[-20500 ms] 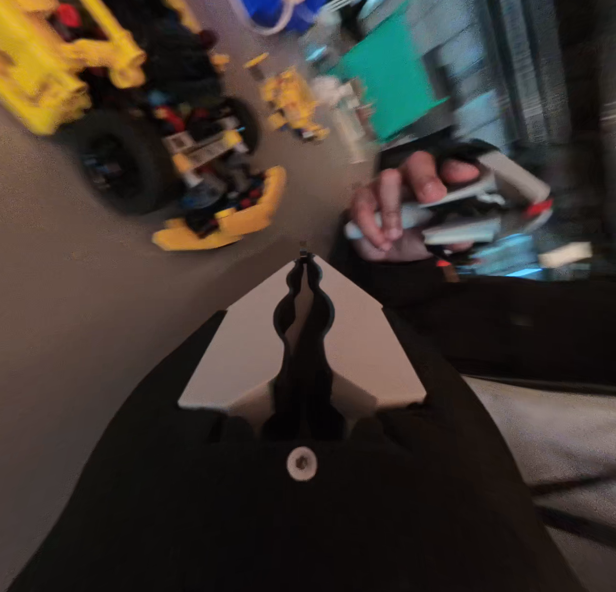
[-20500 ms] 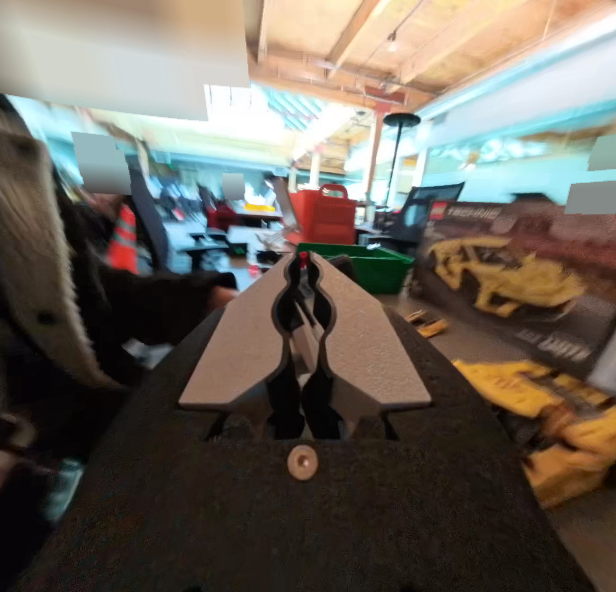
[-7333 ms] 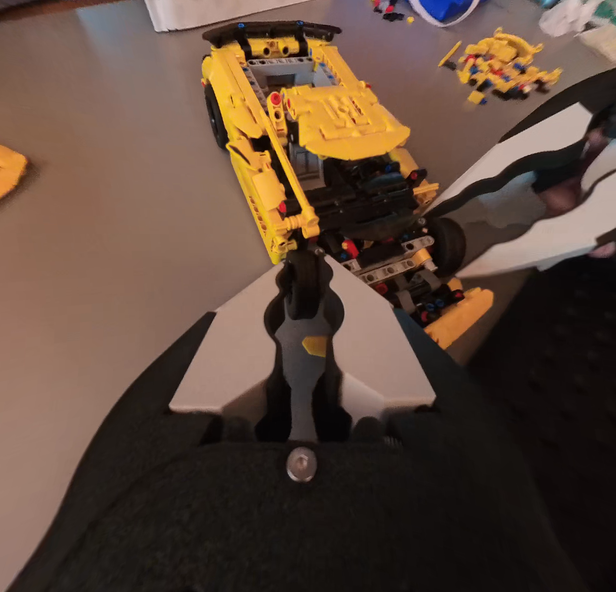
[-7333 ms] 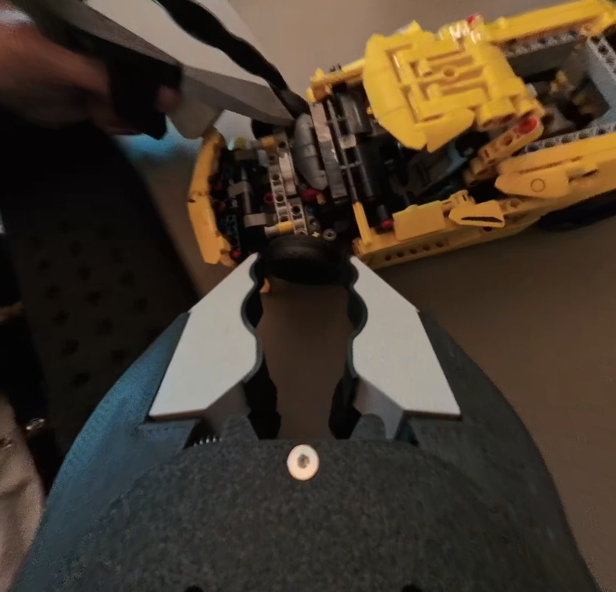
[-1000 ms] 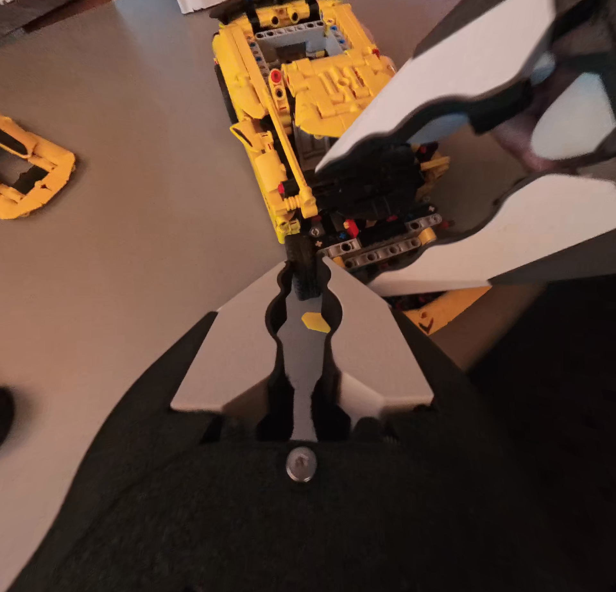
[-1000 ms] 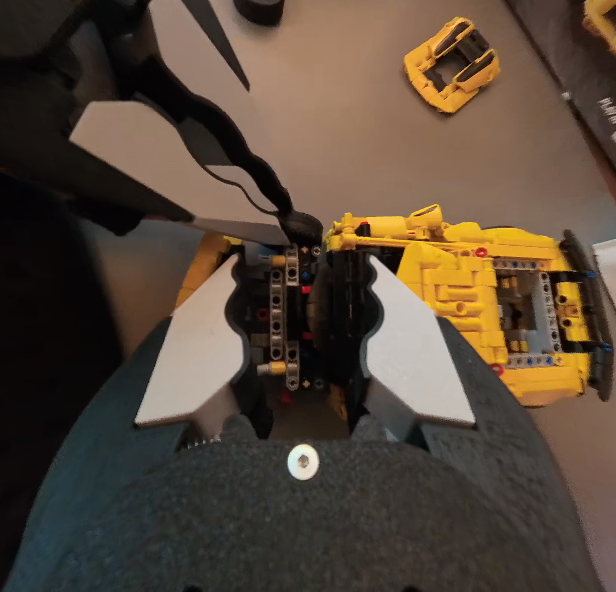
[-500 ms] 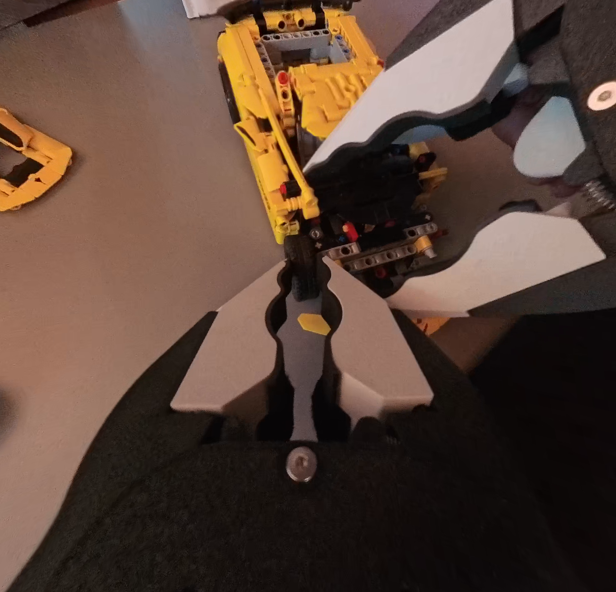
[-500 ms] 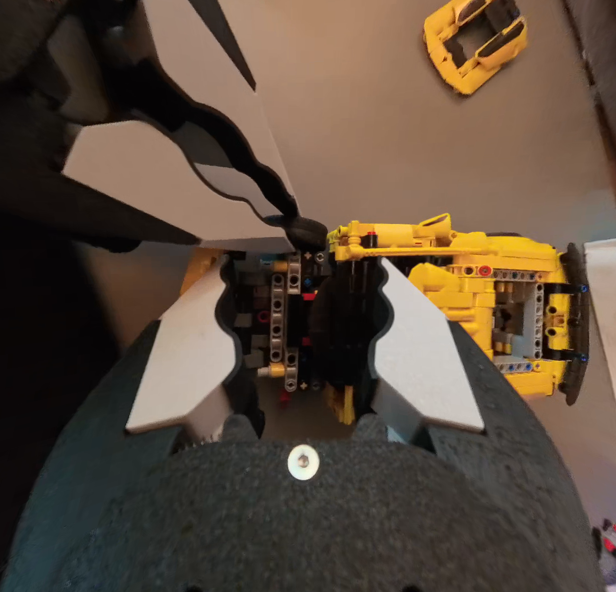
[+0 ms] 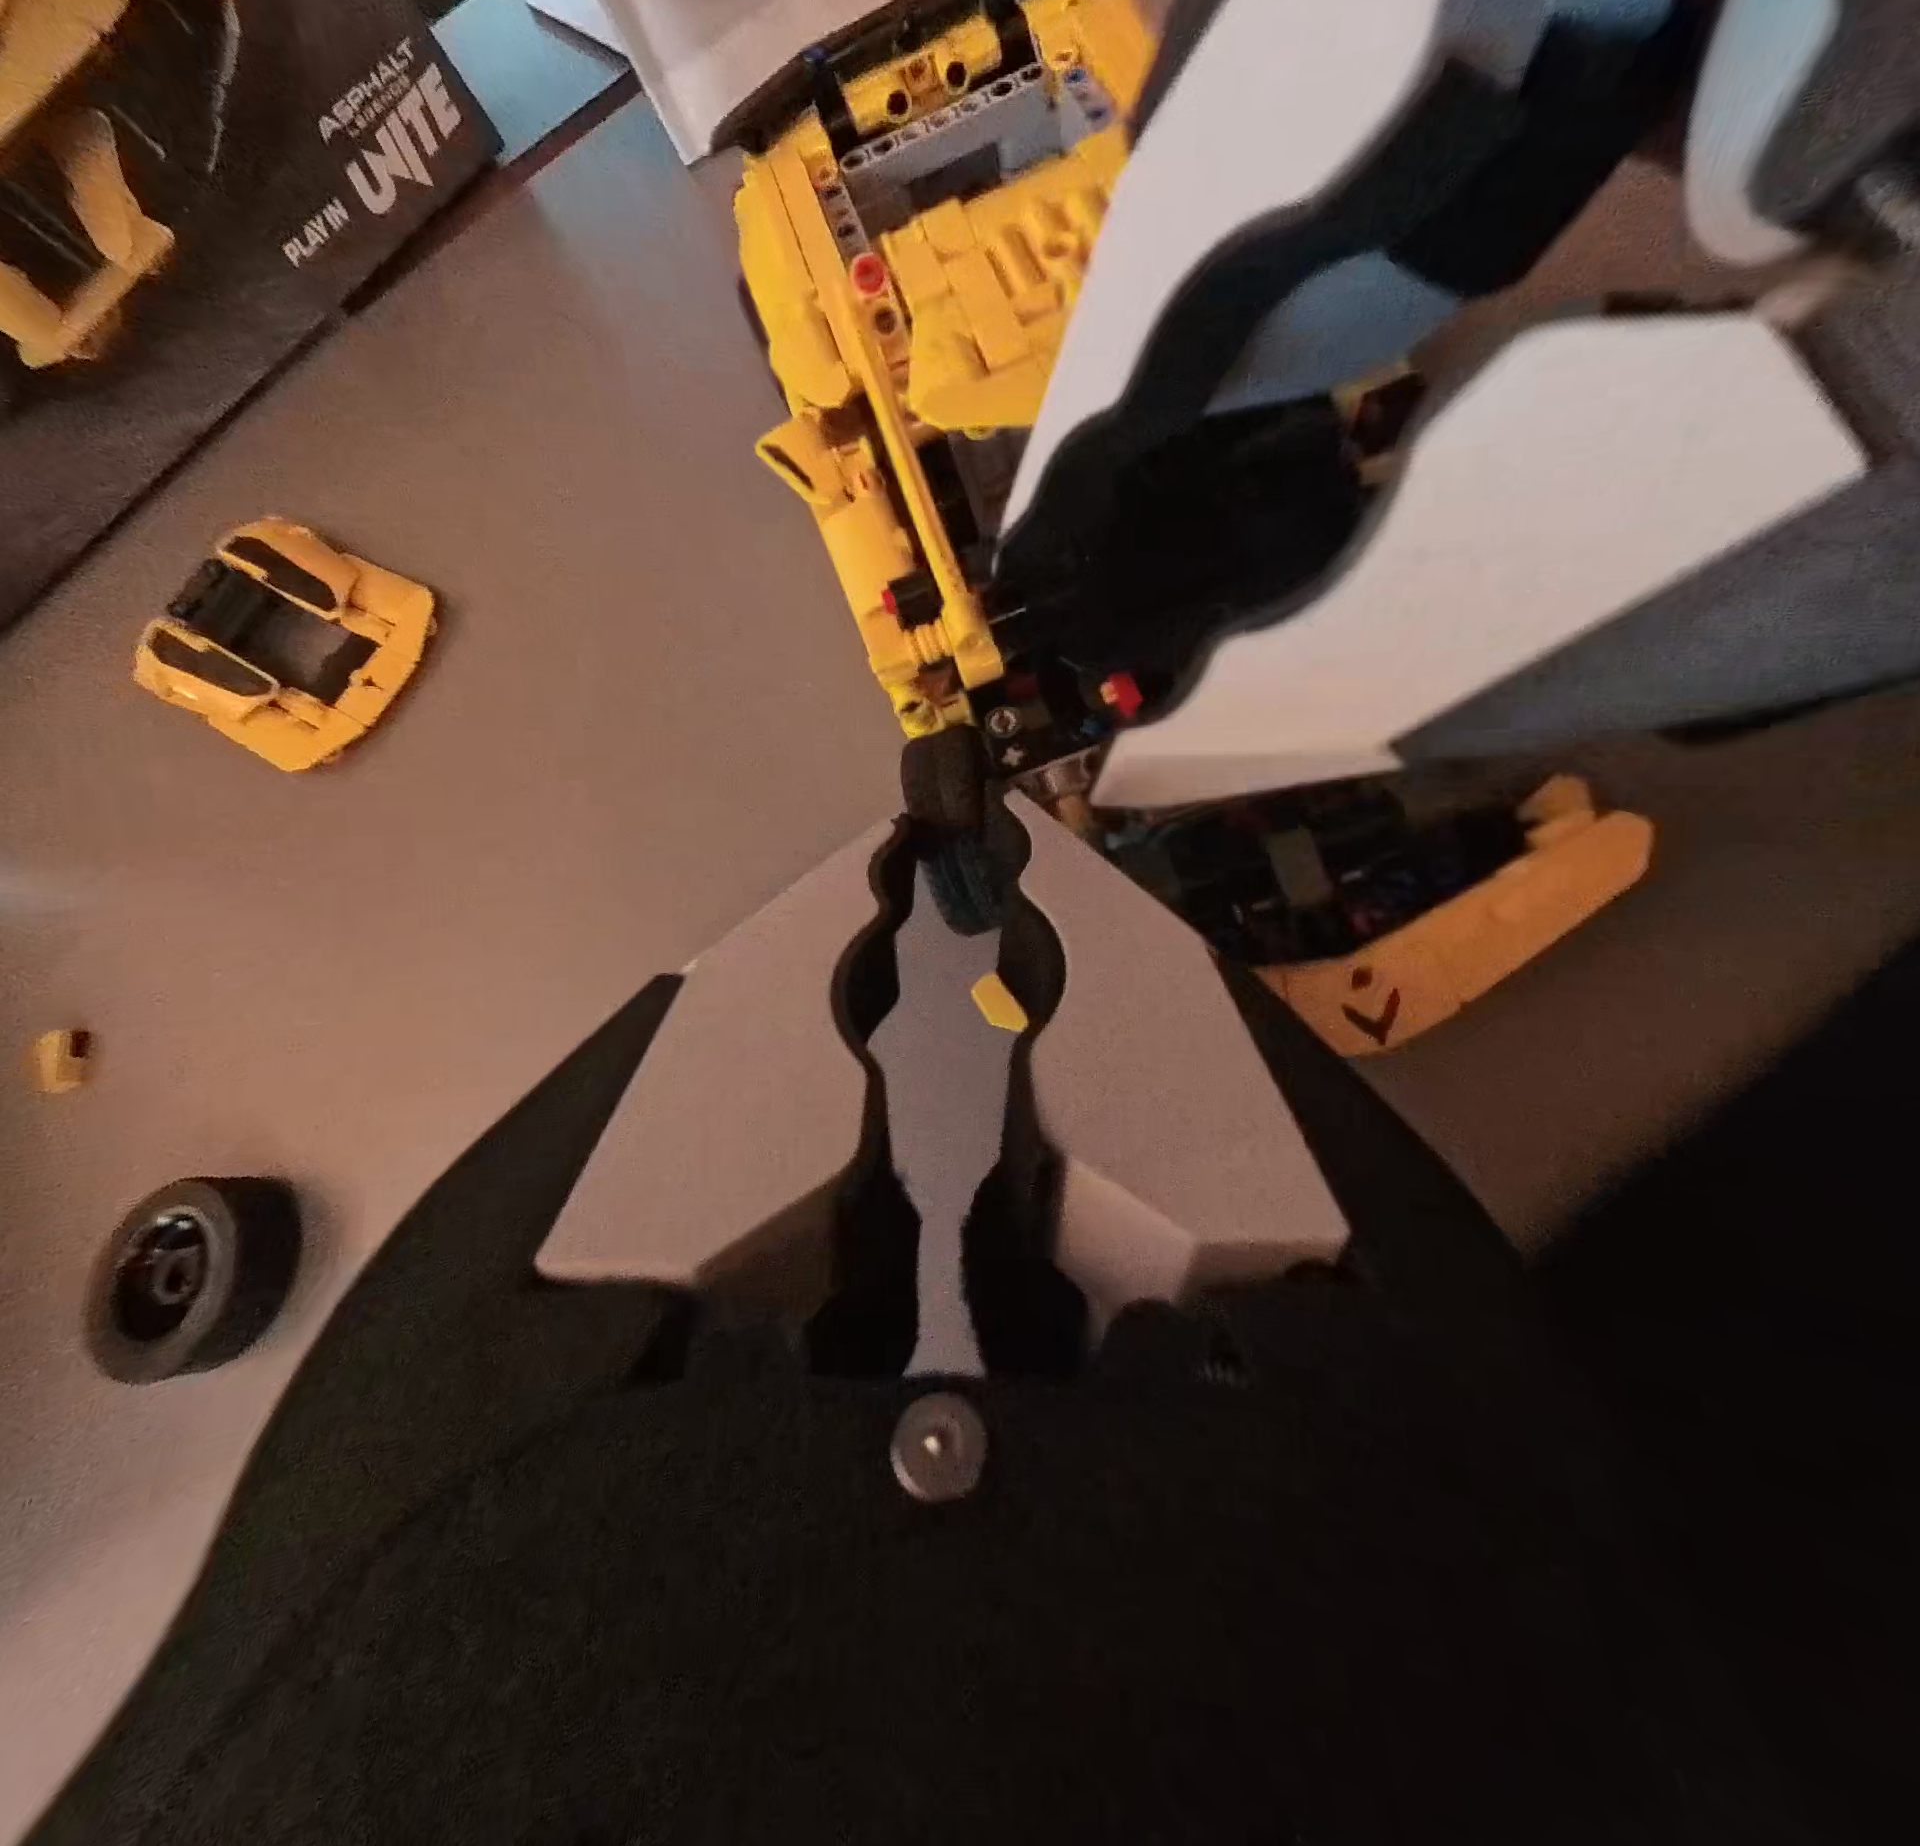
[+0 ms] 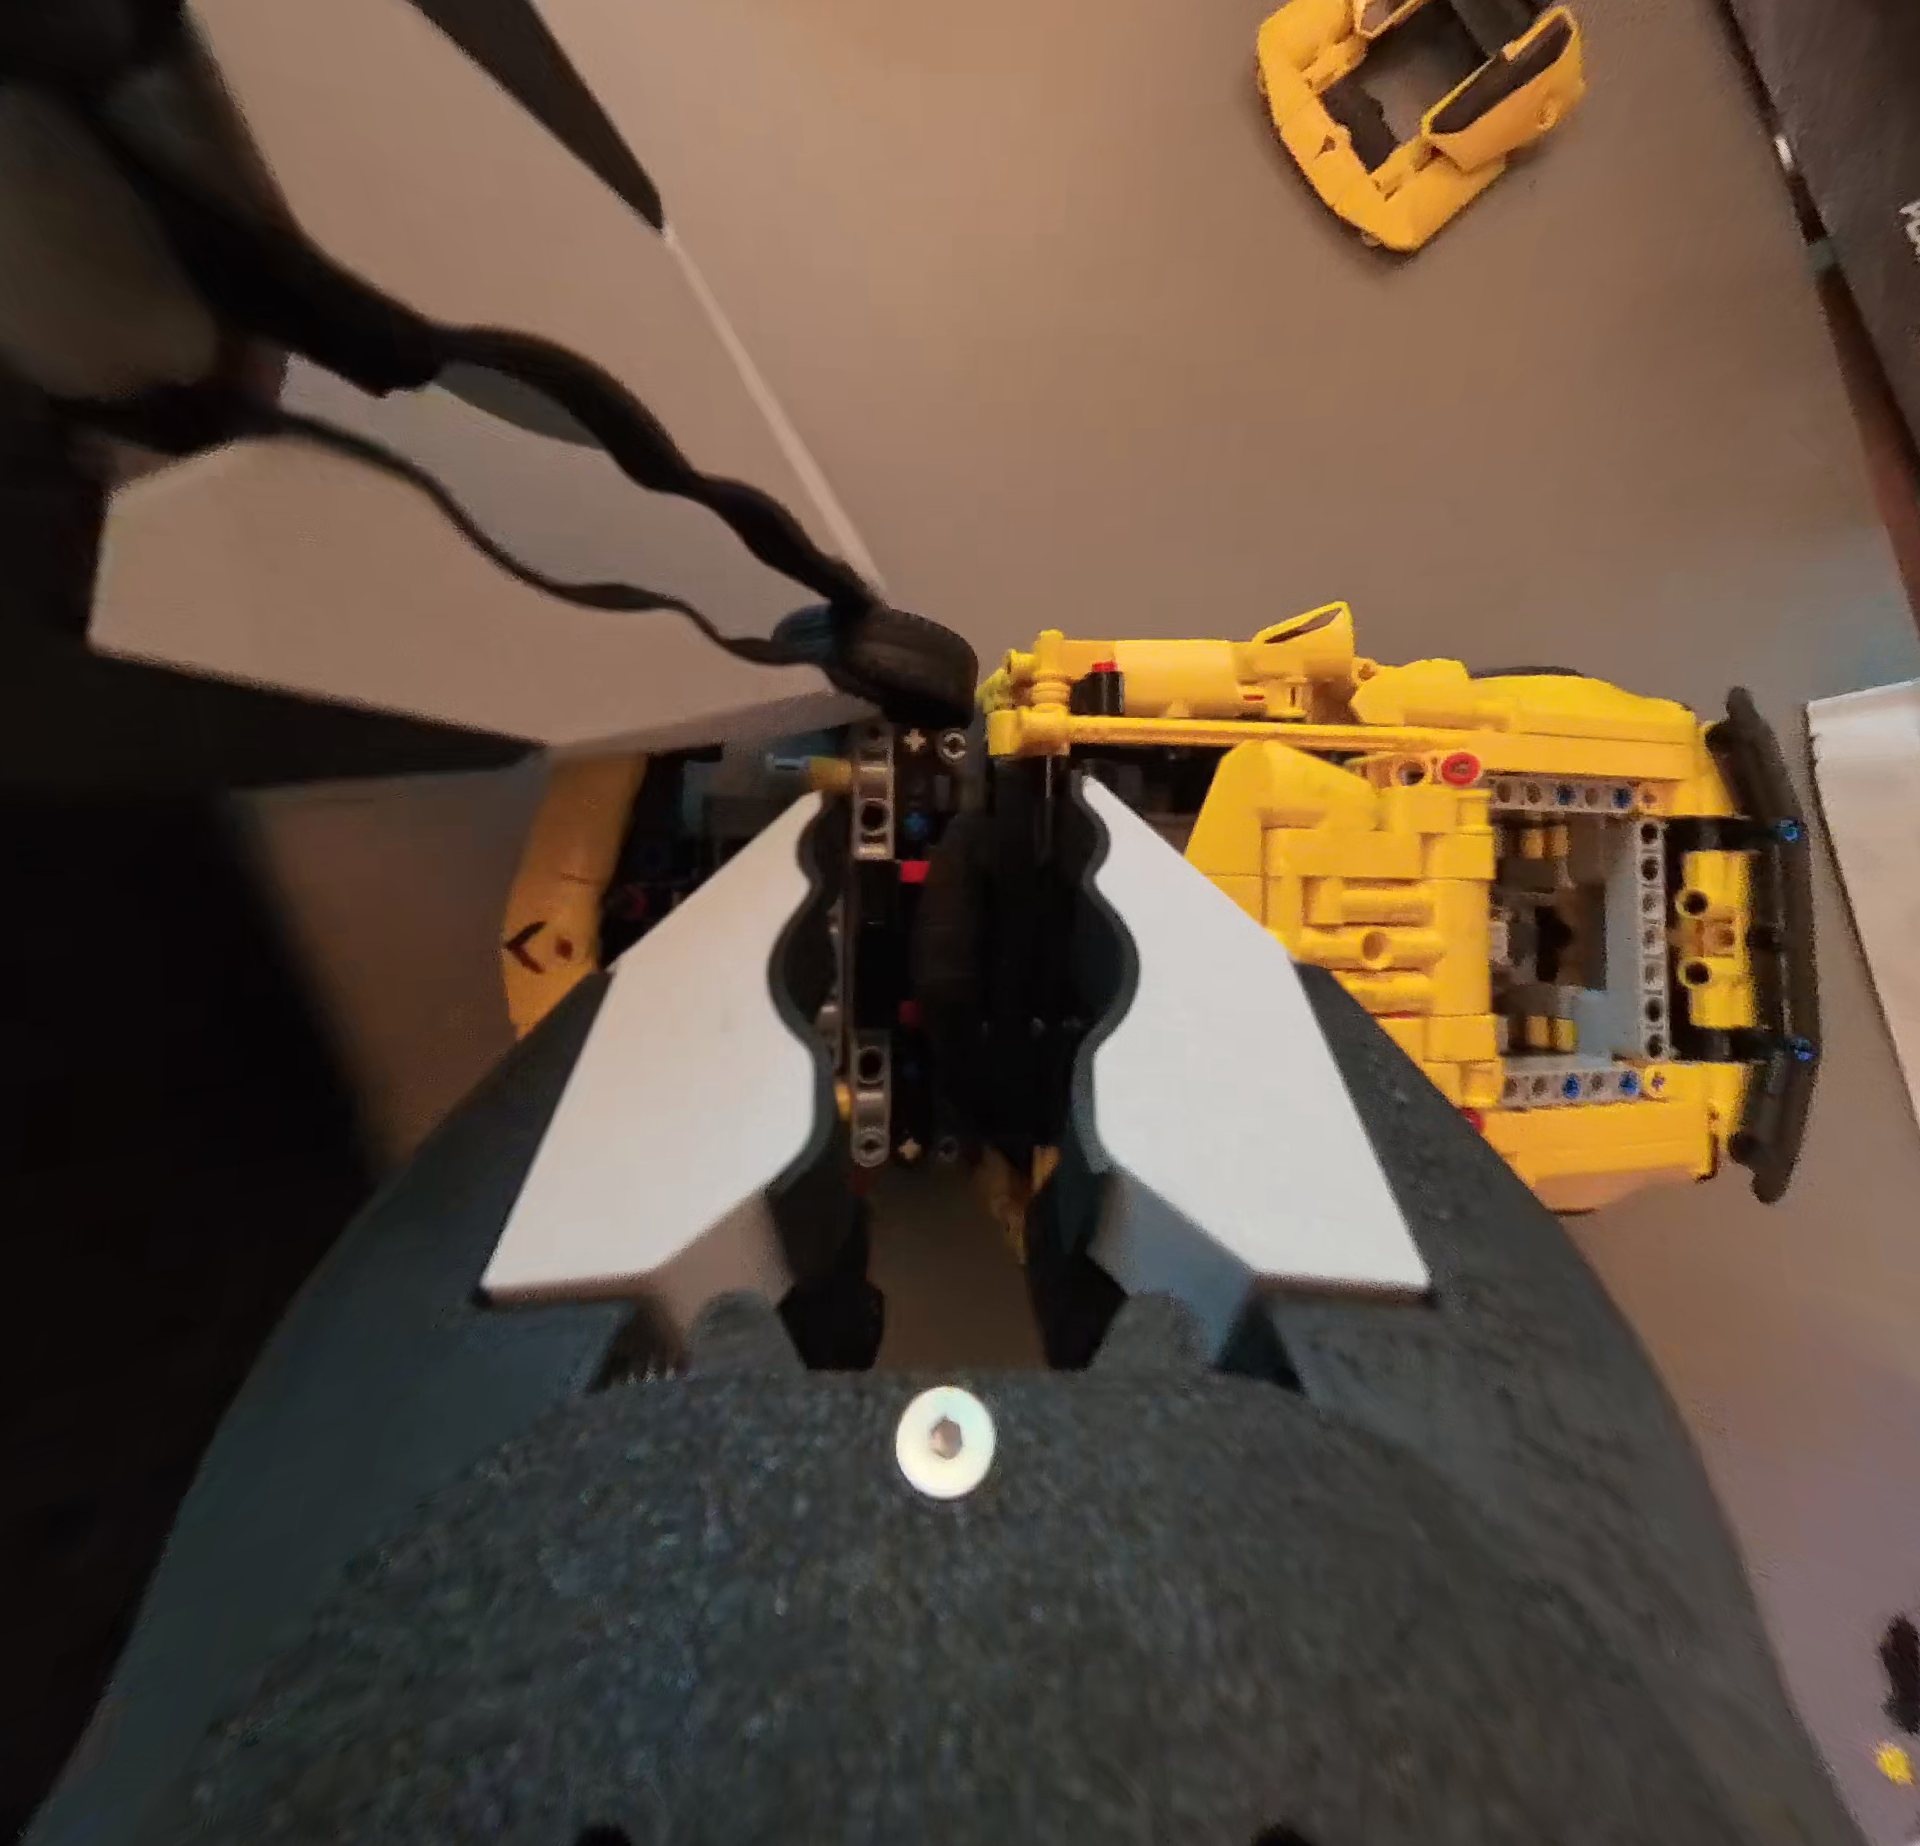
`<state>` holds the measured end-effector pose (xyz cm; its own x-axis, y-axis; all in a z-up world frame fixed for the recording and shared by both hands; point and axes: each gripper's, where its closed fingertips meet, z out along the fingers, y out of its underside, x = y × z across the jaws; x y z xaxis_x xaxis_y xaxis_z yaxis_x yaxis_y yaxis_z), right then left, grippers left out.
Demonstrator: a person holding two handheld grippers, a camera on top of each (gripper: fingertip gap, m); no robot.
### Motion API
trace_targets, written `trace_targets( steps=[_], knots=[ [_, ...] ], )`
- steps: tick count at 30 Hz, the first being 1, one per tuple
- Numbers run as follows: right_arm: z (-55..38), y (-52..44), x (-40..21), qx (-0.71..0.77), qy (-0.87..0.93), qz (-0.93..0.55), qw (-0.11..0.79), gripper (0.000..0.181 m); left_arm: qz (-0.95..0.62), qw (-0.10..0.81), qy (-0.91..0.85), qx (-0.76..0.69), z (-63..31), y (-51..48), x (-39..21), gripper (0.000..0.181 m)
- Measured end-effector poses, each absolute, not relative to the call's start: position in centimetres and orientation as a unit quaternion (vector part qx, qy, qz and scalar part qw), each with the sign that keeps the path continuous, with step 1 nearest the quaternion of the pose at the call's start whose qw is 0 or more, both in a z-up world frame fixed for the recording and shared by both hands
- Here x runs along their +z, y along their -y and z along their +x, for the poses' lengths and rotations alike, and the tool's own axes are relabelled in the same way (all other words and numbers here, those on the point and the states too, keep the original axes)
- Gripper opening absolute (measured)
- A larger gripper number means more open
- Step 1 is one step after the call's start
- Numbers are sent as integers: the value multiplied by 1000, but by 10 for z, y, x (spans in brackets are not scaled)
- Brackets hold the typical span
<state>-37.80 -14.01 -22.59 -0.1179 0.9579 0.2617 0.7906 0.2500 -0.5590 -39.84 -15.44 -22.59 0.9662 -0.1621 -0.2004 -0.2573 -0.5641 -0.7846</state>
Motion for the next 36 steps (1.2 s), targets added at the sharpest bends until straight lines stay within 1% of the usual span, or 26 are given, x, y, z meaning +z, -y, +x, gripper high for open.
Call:
trace_targets(
  steps=[2, 4, 8, 9, 10, 20, 23, 24, 25, 26, 27, 28, 30, 31, 33, 36],
  knots=[
    [-379, 141, -226, 142, 730, -598, 299, 45, -884, 457, -94, 13, -401, 154, -226, 13],
    [-379, 139, -226, 137, 727, -601, 302, 40, -883, 461, -94, 11, -401, 153, -226, 12],
    [-378, 138, -226, 143, 723, -604, 302, 38, -881, 465, -41, -78, -404, 152, -226, 13],
    [-378, 137, -225, 146, 721, -606, 303, 38, -881, 466, -37, -75, -405, 152, -225, 12],
    [-376, 134, -225, 141, 717, -609, 308, 32, -881, 467, -39, -64, -406, 151, -225, 12],
    [-377, 133, -224, 171, 703, -617, 309, 32, -882, 470, -21, -18, -410, 150, -225, 13],
    [-375, 133, -223, 180, 707, -611, 309, 31, -879, 471, -74, -14, -400, 150, -224, 13],
    [-376, 131, -220, 187, 703, -607, 319, 24, -875, 474, -96, -19, -398, 152, -224, 13],
    [-375, 132, -220, 200, 703, -602, 321, 25, -871, 475, -118, -33, -396, 154, -224, 13],
    [-373, 136, -219, 217, 702, -601, 313, 32, -866, 476, -146, -49, -394, 157, -224, 14],
    [-369, 141, -216, 238, 701, -602, 299, 39, -857, 480, -177, -61, -394, 161, -222, 20],
    [-364, 144, -209, 262, 695, -602, 293, 42, -844, 490, -207, -67, -398, 164, -217, 25],
    [-350, 150, -195, 312, 685, -586, 298, 43, -807, 522, -262, -88, -406, 166, -207, 29],
    [-342, 149, -192, 326, 678, -584, 304, 44, -795, 523, -285, -115, -407, 166, -206, 34],
    [-322, 143, -199, 331, 675, -585, 304, 47, -801, 480, -294, -203, -403, 163, -209, 34],
    [-292, 132, -227, 299, 669, -611, 300, 44, -820, 362, -289, -337, -386, 163, -220, 43]
  ],
)
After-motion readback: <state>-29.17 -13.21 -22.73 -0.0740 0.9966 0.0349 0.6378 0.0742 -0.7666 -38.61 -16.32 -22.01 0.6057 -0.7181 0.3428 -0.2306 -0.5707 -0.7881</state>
